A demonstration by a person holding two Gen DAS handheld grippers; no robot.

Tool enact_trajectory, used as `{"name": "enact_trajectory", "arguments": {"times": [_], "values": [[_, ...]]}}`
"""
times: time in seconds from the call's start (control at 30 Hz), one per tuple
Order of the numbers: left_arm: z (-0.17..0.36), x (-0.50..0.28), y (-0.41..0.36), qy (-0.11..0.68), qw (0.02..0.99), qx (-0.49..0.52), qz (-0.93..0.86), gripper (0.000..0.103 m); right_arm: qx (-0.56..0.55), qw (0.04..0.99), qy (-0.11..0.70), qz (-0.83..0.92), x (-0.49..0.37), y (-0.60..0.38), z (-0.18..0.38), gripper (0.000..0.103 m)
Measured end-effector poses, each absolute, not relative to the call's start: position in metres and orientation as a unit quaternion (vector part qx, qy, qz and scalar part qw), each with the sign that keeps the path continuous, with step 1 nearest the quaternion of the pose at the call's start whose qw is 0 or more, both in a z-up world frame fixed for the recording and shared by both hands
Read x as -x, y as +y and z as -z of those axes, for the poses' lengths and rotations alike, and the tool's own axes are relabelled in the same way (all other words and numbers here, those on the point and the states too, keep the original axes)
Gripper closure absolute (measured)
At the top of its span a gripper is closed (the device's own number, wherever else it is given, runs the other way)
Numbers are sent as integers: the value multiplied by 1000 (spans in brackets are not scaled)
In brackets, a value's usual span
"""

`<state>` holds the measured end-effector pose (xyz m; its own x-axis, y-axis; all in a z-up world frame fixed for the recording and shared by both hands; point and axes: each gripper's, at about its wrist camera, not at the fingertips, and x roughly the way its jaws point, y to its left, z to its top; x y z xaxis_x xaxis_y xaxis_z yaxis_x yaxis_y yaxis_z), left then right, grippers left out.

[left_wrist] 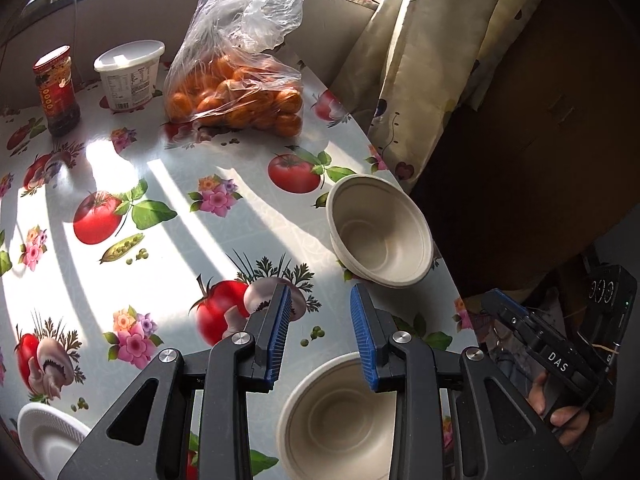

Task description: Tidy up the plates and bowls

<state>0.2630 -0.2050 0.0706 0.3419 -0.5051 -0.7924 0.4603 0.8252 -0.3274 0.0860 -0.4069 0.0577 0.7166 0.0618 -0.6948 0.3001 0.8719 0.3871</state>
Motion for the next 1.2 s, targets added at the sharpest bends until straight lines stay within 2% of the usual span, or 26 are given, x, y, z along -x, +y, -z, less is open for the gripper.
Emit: {"name": "enact_trajectory", "arguments": {"times": [0.27,1.2], "values": [[-57,-284,-230,499,812,-4,302,71,-250,887,383,54,-109,-420,-46,66],[-27,-320,-268,548,777,15,310,71,-269,869,414,40,-163,-427,-16,65]]}}
